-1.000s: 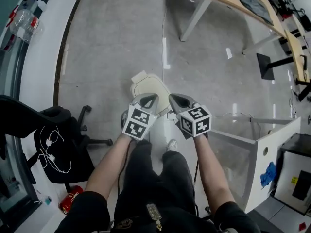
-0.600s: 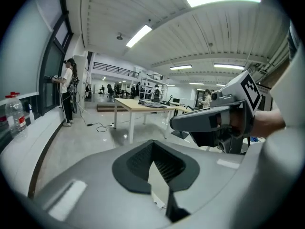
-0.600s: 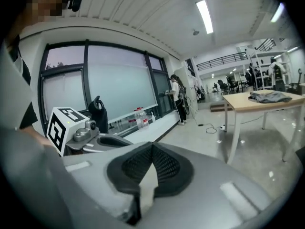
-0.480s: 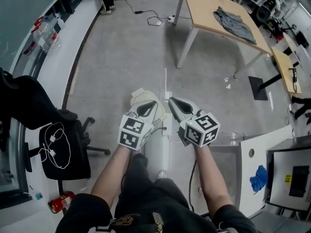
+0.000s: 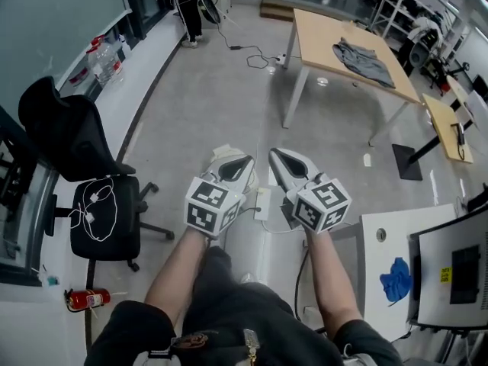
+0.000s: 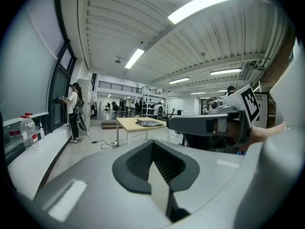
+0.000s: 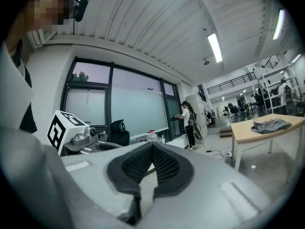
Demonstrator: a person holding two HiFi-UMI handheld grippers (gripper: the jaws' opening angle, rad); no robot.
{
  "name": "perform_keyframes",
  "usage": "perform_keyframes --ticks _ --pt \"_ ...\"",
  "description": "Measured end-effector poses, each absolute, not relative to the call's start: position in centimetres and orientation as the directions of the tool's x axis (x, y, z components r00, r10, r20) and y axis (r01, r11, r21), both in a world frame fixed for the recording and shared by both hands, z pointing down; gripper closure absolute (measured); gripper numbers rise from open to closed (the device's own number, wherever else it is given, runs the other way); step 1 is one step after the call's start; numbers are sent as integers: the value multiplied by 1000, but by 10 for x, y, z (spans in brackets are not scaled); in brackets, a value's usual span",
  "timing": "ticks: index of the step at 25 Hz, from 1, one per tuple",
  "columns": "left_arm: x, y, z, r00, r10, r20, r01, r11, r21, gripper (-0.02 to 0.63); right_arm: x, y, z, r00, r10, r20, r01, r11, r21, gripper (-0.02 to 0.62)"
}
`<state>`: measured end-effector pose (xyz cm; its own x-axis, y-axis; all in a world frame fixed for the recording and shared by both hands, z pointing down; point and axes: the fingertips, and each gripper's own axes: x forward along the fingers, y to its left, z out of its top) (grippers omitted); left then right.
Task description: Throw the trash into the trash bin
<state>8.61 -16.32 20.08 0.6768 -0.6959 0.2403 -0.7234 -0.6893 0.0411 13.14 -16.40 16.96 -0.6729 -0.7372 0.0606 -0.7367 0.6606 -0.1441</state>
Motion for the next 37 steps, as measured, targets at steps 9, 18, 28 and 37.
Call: perform_keyframes --ticks 9,18,28,37 --pt "81 -115 151 646 -741 183 -751 -660 -21 600 122 -111 131 -716 -698 3 -693 711 -123 594" --pt "76 -100 140 654 -737 170 -745 -667 -22 600 114 -100 114 -716 -698 -12 -694 714 -96 594" --pt "83 -92 128 670 -729 144 -732 -680 -36 600 120 -91 99 -709 -704 -33 -702 710 -61 594" --pt "87 -89 121 673 -728 132 -730 -682 -47 600 123 -88 100 -707 -707 -24 -705 707 -61 594"
